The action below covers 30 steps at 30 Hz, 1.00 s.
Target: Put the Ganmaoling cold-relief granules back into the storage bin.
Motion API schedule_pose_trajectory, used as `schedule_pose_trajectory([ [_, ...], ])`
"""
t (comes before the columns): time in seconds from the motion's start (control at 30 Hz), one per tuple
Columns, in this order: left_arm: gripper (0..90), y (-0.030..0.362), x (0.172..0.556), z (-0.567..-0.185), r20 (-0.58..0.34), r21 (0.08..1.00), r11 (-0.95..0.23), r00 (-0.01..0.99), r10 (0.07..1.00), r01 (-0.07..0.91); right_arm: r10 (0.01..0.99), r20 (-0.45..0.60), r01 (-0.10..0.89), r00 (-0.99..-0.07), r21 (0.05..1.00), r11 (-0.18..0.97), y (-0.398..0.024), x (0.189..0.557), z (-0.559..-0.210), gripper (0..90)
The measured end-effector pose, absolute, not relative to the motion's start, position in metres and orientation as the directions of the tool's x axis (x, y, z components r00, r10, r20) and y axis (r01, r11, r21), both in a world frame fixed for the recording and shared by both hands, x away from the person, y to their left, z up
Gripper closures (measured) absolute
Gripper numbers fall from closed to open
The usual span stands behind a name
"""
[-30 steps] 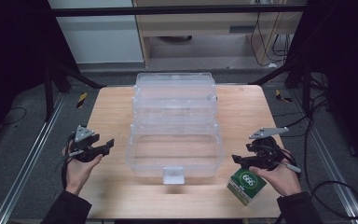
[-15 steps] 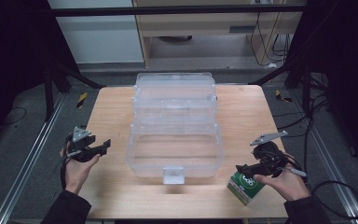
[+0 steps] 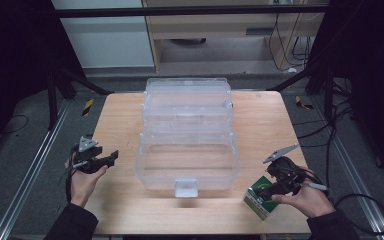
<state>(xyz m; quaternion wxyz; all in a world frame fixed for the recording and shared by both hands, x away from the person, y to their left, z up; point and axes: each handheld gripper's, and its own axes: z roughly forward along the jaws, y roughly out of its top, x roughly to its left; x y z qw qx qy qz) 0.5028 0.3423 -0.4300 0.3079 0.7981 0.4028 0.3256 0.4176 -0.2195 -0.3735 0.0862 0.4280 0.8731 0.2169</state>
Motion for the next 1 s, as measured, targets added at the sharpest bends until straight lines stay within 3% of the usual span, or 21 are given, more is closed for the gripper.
schedule_pose_trajectory([
  [1.0, 32.3, 0.342, 0.504, -0.434, 0.270, 0.740, -0.493, 0.469, 0.841, 0.458, 0.770, 0.060, 0.752, -0.635, 0.278, 0.598, -0.216, 0.427, -0.404, 6.4],
])
